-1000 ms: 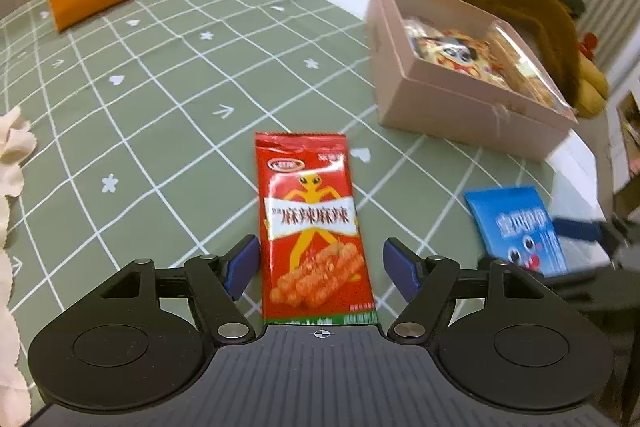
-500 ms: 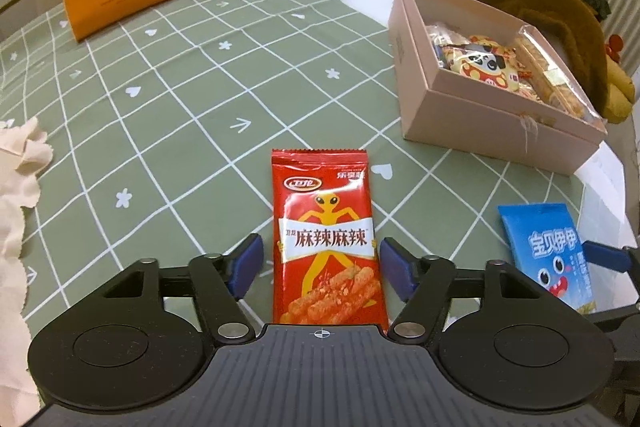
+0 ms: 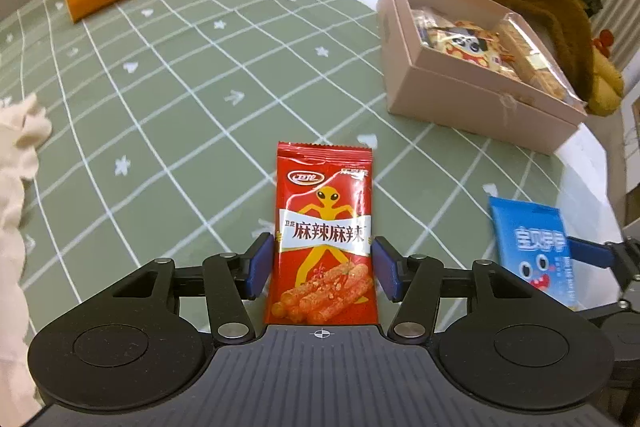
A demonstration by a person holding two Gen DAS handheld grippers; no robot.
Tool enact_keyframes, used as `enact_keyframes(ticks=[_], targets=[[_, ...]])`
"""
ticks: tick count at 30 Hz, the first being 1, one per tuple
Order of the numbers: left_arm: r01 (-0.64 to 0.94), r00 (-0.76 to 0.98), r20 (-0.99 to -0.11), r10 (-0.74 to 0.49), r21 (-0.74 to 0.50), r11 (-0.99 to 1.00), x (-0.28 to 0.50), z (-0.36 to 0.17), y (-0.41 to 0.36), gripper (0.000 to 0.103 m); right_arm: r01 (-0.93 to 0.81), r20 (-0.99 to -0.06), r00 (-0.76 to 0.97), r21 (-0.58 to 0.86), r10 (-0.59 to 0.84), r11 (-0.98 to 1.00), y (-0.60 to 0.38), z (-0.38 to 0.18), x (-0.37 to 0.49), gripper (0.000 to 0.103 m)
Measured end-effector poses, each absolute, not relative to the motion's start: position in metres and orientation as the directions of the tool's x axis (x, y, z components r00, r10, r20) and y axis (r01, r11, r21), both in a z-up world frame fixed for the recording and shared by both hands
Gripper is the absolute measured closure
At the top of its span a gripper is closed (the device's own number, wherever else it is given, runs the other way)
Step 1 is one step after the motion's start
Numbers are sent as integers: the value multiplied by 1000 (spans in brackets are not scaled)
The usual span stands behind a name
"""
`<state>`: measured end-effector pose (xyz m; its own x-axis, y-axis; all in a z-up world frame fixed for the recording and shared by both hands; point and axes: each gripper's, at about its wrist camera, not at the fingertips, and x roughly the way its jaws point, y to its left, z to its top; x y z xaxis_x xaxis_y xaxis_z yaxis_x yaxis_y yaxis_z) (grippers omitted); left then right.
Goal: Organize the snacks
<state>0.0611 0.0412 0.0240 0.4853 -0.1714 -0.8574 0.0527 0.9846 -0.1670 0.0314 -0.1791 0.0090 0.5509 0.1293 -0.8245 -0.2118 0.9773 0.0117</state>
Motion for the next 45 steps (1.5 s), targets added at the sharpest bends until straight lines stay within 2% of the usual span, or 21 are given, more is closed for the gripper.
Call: enact_keyframes(ticks=[4, 9, 18, 25, 34, 39, 40, 41, 43, 45], targets=[[78, 472, -862, -184, -167, 983, 53, 24, 39, 43, -189, -820, 562, -3, 106, 982, -180, 14, 26, 2], [98, 479, -858, -183, -155, 983, 46, 24, 36, 43, -189, -764, 639, -49, 85, 981, -188, 35, 12, 3], [85, 482, -860, -168, -145, 986, 46, 23, 35, 42, -129, -849, 500, 124, 172, 984, -205, 24, 14, 5], [89, 466, -866, -183, -159, 983, 43, 24, 37, 42, -149, -858, 494, 78, 143, 986, -185, 21, 20, 17], [94, 499, -850, -170, -143, 985, 33, 22, 33, 40, -196, -860, 485, 71, 160, 978, -179, 22, 23, 18], [70, 504, -849, -158, -142, 987, 33, 22, 30, 41, -226, -854, 480, 101, 201, 969, -176, 25, 26, 26], [65, 505, -848, -159, -146, 987, 32, 22, 30, 42, -228, -852, 481, 105, 206, 968, -176, 27, 27, 30], [62, 508, -846, -161, -151, 987, 31, 22, 30, 44, -231, -850, 484, 105, 207, 967, -176, 28, 28, 39], [60, 518, -840, -159, -150, 987, 28, 22, 29, 46, -242, -852, 480, 100, 209, 965, -175, 32, 32, 44], [60, 528, -835, -153, -143, 988, 26, 21, 27, 46, -255, -858, 466, 102, 215, 962, -176, 32, 36, 44]])
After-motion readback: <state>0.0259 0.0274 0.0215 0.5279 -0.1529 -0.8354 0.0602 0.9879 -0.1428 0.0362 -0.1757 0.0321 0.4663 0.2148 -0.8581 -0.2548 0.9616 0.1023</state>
